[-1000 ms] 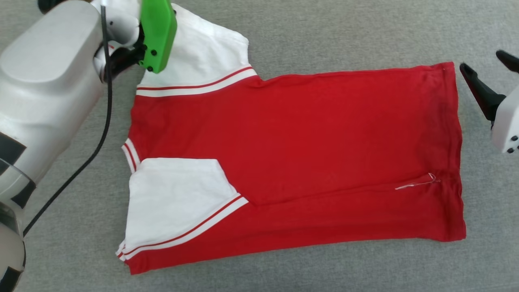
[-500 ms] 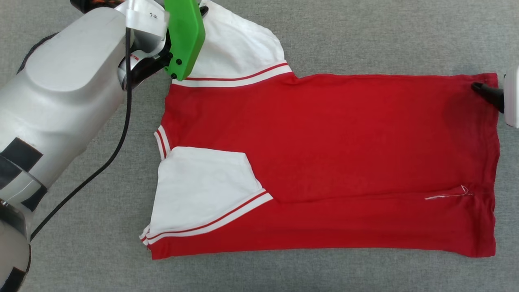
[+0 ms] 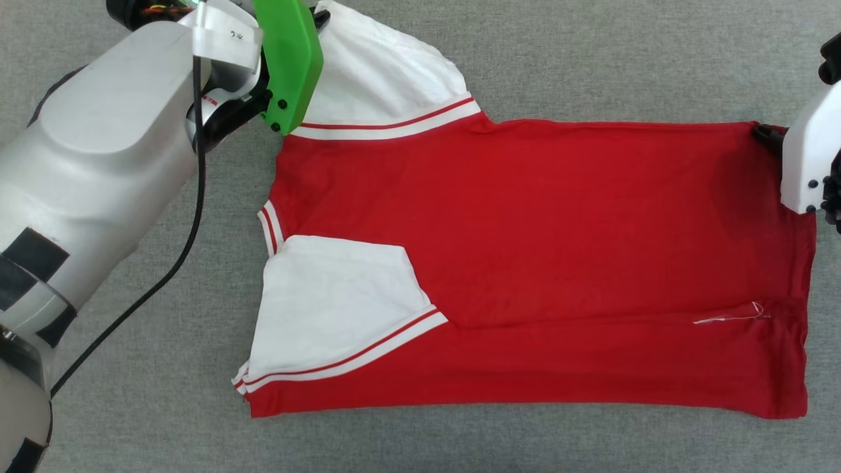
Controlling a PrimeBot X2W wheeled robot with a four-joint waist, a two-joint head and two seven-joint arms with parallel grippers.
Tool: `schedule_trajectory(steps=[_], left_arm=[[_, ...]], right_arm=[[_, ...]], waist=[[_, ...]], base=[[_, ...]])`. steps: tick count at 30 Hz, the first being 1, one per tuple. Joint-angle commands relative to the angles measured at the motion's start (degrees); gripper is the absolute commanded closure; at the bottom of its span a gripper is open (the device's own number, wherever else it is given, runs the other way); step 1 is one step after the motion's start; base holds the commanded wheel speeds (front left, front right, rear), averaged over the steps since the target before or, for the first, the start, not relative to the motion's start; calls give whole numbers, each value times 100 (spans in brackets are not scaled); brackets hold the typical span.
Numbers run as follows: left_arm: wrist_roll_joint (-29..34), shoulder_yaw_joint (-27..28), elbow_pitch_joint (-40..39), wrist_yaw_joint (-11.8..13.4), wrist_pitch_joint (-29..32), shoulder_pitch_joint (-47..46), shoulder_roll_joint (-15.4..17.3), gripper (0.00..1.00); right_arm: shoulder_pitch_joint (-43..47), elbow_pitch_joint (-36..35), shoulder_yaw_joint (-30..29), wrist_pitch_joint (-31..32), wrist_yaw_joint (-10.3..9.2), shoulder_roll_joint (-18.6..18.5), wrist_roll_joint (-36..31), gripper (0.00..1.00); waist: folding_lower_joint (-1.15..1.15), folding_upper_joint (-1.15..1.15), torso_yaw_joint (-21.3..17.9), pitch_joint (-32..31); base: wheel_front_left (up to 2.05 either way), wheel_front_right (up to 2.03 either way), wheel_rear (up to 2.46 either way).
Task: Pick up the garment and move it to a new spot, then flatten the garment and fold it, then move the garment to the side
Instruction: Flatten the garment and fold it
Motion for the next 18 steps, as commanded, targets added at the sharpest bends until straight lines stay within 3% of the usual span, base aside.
schedule_trajectory(steps=[1, 11, 18], left_arm=[[-105, 12, 43, -16, -95, 129, 18, 100], [-434, 112, 145, -10, -758, 920, 149, 100], [-533, 116, -191, 170, -1169, 1724, 338, 100]], right_arm=[[63, 108, 114, -212, -4, 25, 22, 100], [582, -7, 477, -1764, -4, -115, 120, 100], [1298, -132, 416, -2471, -4, -265, 218, 100]], waist=[[0, 0, -28, -124], [0, 0, -31, -963], [0, 0, 88, -1459]], base=[[0, 0, 0], [0, 0, 0], [0, 0, 0]])
